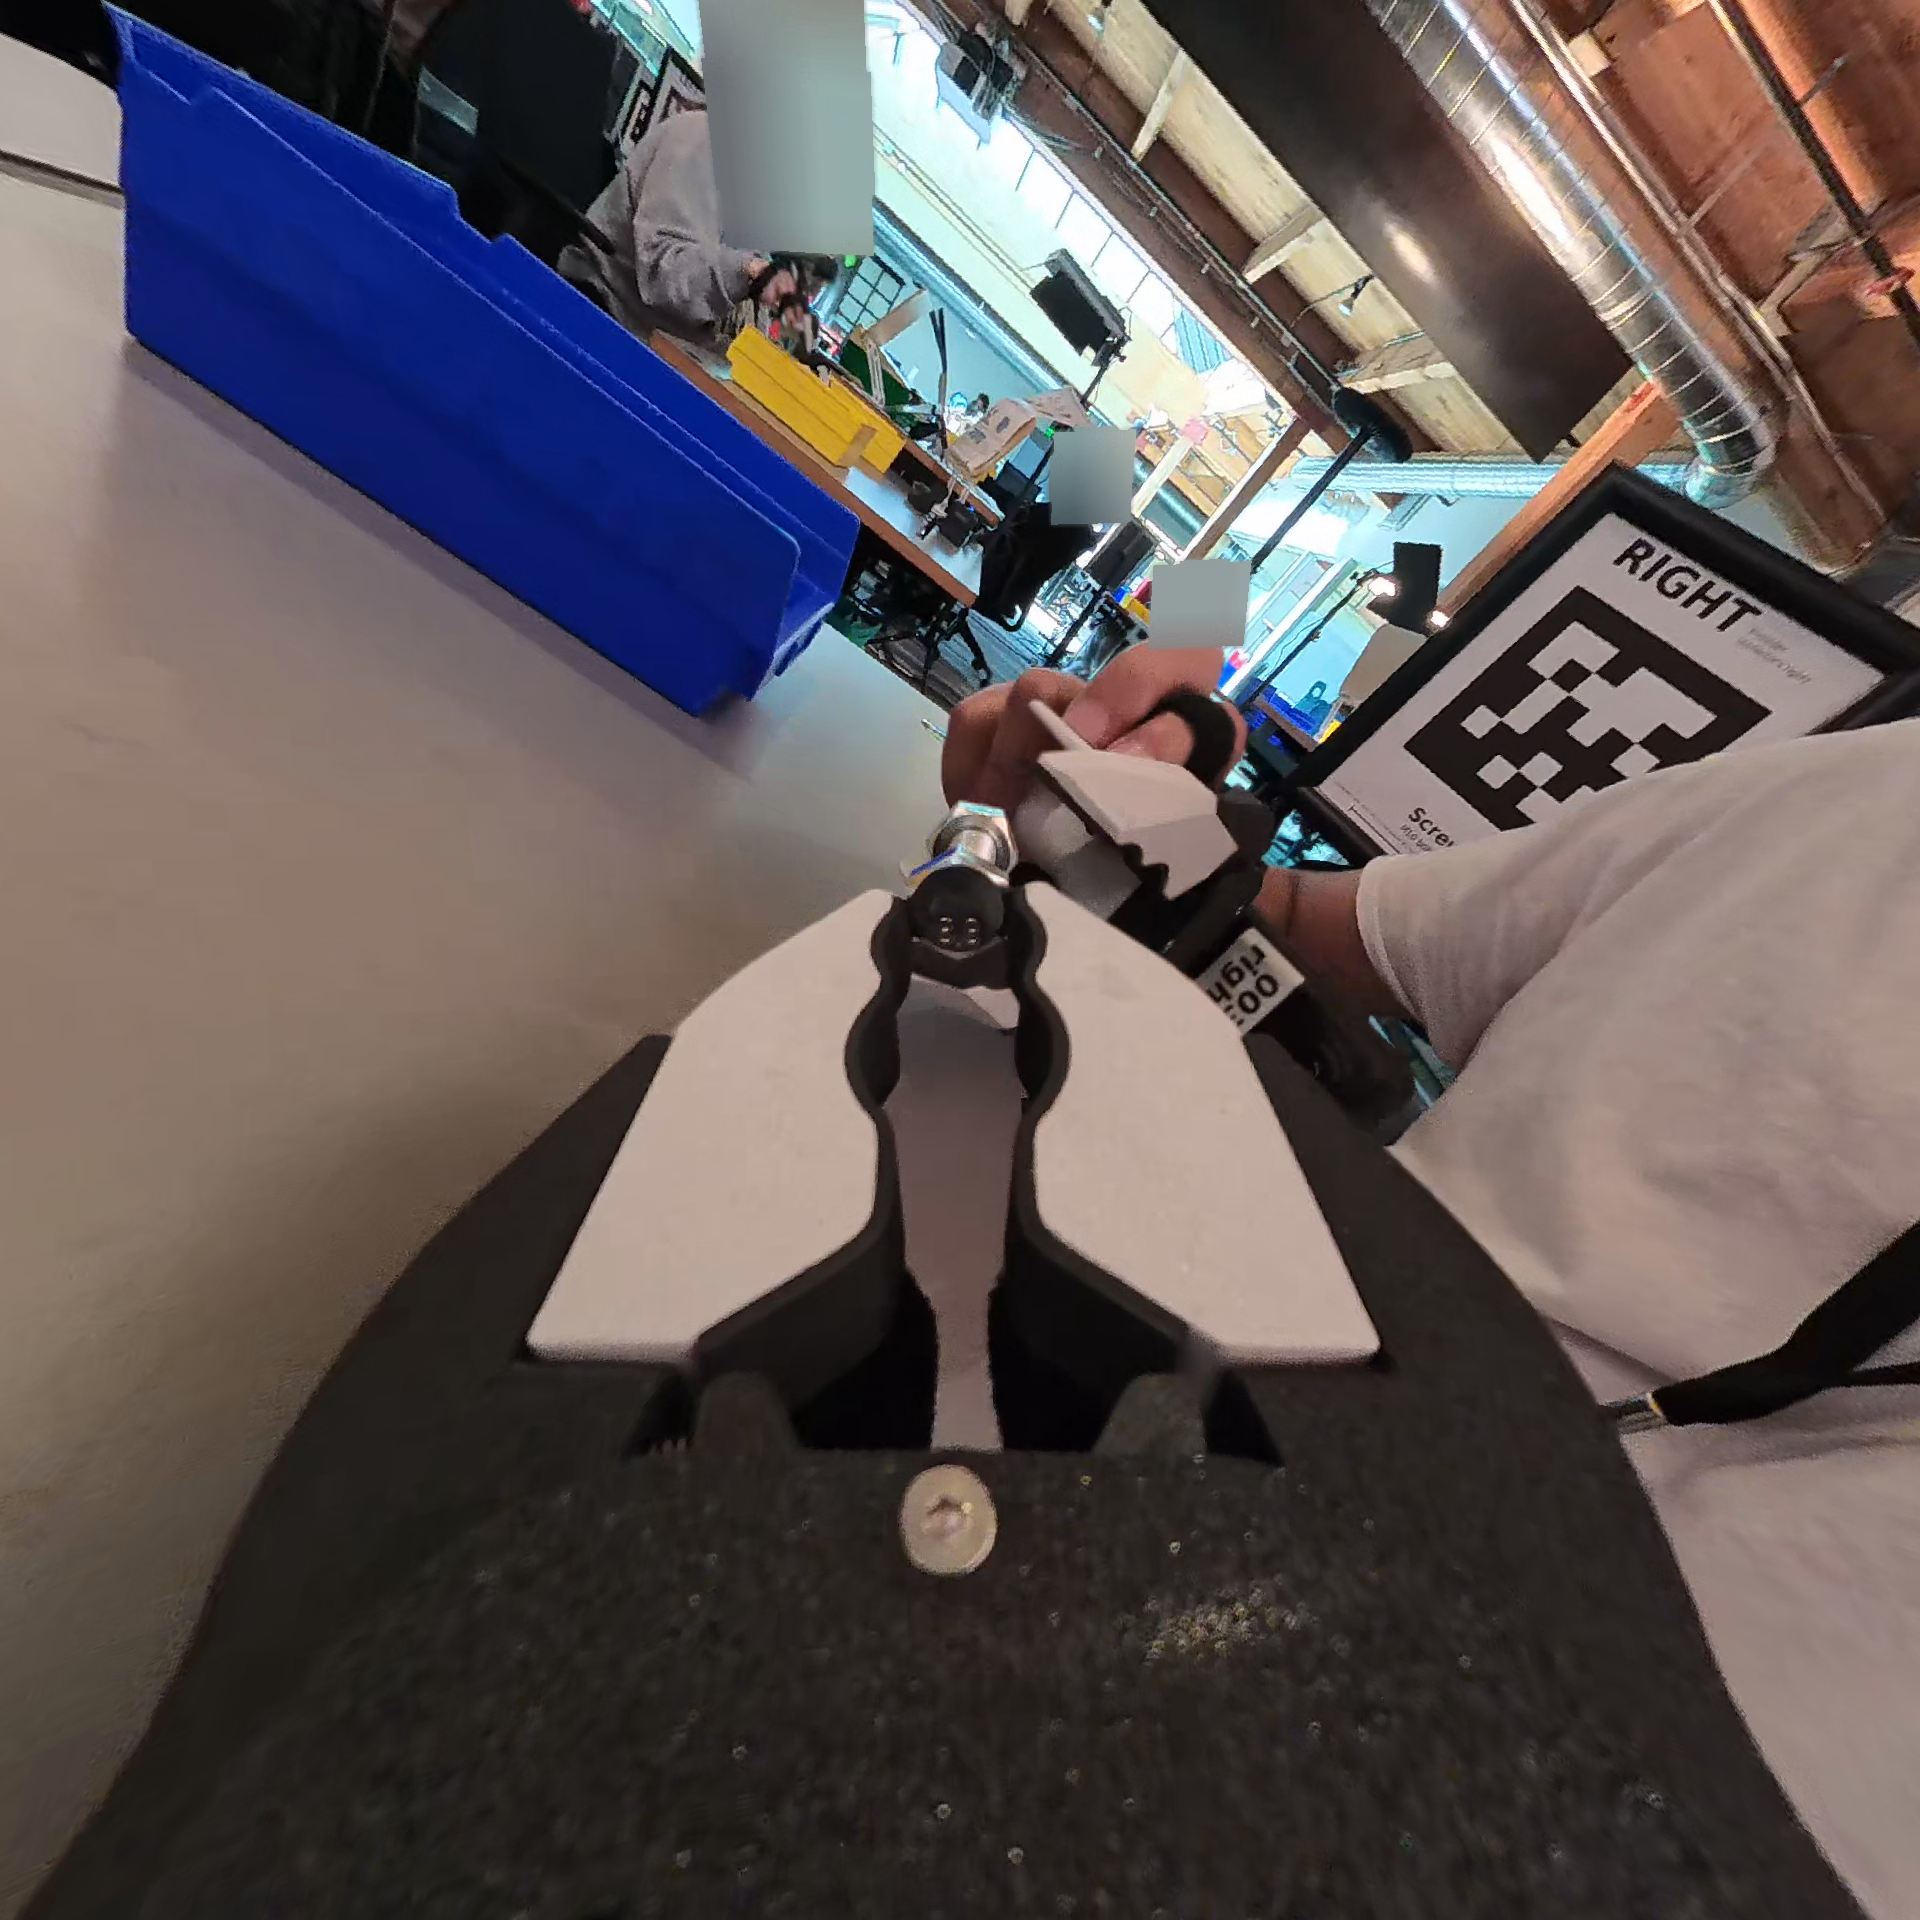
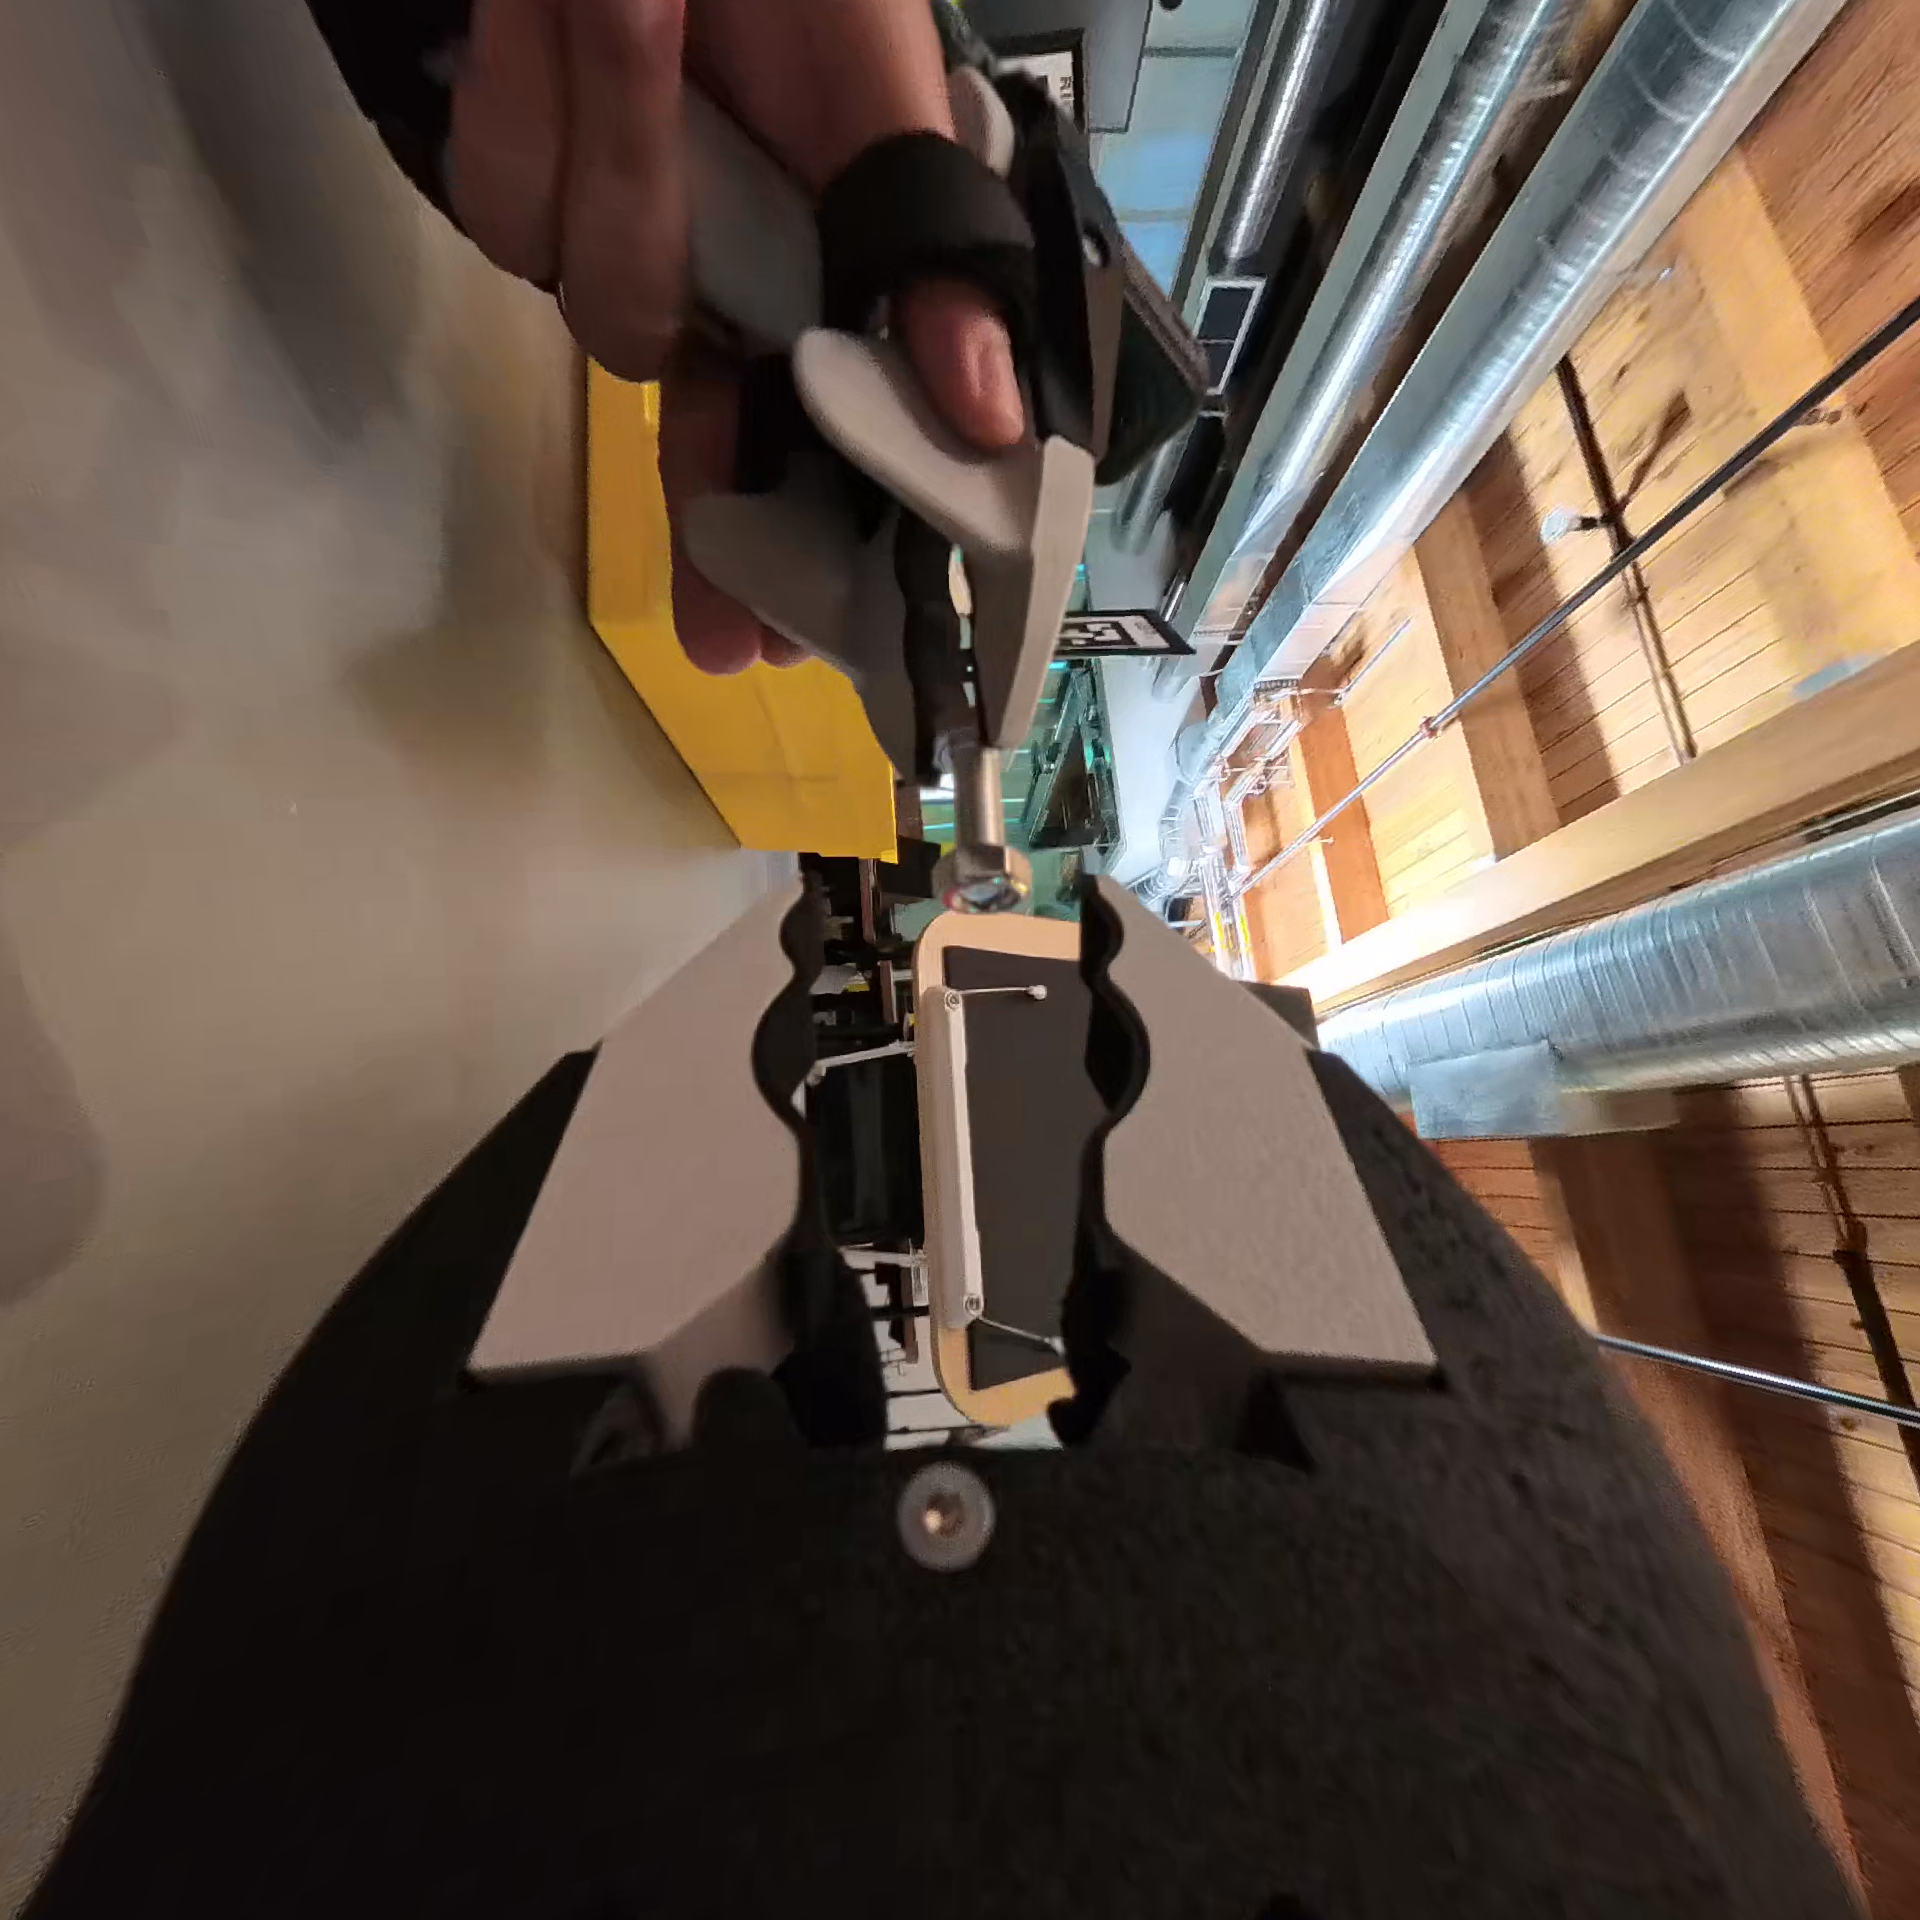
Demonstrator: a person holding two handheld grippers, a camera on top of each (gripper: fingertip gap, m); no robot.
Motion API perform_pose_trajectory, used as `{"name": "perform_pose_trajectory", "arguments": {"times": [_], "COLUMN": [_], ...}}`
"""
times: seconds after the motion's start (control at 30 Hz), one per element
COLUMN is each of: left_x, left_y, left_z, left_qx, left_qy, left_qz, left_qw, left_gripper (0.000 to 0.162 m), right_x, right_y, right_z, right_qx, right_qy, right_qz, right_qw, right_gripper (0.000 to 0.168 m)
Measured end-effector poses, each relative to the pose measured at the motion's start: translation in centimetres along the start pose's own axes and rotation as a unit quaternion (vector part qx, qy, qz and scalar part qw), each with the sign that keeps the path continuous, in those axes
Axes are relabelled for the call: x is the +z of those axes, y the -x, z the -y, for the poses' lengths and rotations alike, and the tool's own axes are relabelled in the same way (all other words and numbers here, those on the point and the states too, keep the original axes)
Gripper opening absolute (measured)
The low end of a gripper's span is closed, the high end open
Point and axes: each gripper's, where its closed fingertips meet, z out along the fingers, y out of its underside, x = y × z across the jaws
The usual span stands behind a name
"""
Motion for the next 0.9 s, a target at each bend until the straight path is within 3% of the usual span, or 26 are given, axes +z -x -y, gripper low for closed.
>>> {"name": "perform_pose_trajectory", "arguments": {"times": [0.1,0.17,0.27,0.37,0.43,0.47,0.53,0.63,0.73,0.77,0.8,0.83,0.87,0.9], "left_x": [0.1,0.2,0.2,0.1,0.1,0.0,-0.1,0.0,0.1,0.0,-0.1,-0.1,-0.1,-0.2], "left_y": [-0.4,-0.5,-0.5,-0.1,-0.2,-0.3,-0.3,-0.5,-0.2,-0.1,-0.2,-0.1,0.0,0.2], "left_z": [-0.1,-0.2,-0.1,-0.5,-0.5,-0.4,-0.3,-0.2,-0.3,-0.3,-0.2,-0.1,-0.1,0.0], "left_qx": [-0.001,-0.002,-0.003,0.022,0.059,0.08,0.114,0.145,0.18,0.187,0.188,0.185,0.178,0.169], "left_qy": [0.002,0.004,0.003,0.017,0.024,0.026,0.03,0.029,0.034,0.035,0.034,0.031,0.03,0.028], "left_qz": [-0.01,-0.014,-0.017,0.003,0.013,0.018,0.03,0.039,0.061,0.065,0.064,0.066,0.069,0.071], "left_qw": [1.0,1.0,1.0,1.0,0.998,0.996,0.993,0.988,0.981,0.98,0.979,0.98,0.981,0.983], "left_gripper": [0.017,0.017,0.017,0.017,0.017,0.017,0.017,0.017,0.017,0.017,0.017,0.017,0.017,0.017], "right_x": [0.4,0.2,0.2,0.3,0.3,0.3,0.4,0.3,0.5,0.5,0.5,0.5,0.7,0.8], "right_y": [-0.4,-0.9,-0.9,-0.2,-0.1,-0.1,0.1,-0.2,0.0,0.2,0.2,0.3,0.3,0.3], "right_z": [0.0,0.3,0.5,0.3,0.5,0.6,0.8,0.8,0.5,0.6,0.7,0.8,0.6,0.5], "right_qx": [0.004,0.0,0.019,0.177,0.337,0.426,0.606,0.809,0.903,0.914,0.914,0.914,0.914,0.911], "right_qy": [0.007,-0.008,-0.012,-0.015,-0.029,-0.041,-0.061,-0.108,-0.125,-0.128,-0.135,-0.137,-0.134,-0.133], "right_qz": [-0.001,-0.015,-0.001,0.076,0.137,0.17,0.246,0.331,0.367,0.371,0.377,0.378,0.372,0.364], "right_qw": [1.0,1.0,1.0,0.981,0.931,0.888,0.754,0.473,0.184,0.104,0.059,0.055,0.084,0.14], "right_gripper": [0.037,0.019,0.017,0.018,0.018,0.017,0.017,0.017,0.016,0.016,0.017,0.017,0.017,0.017]}}
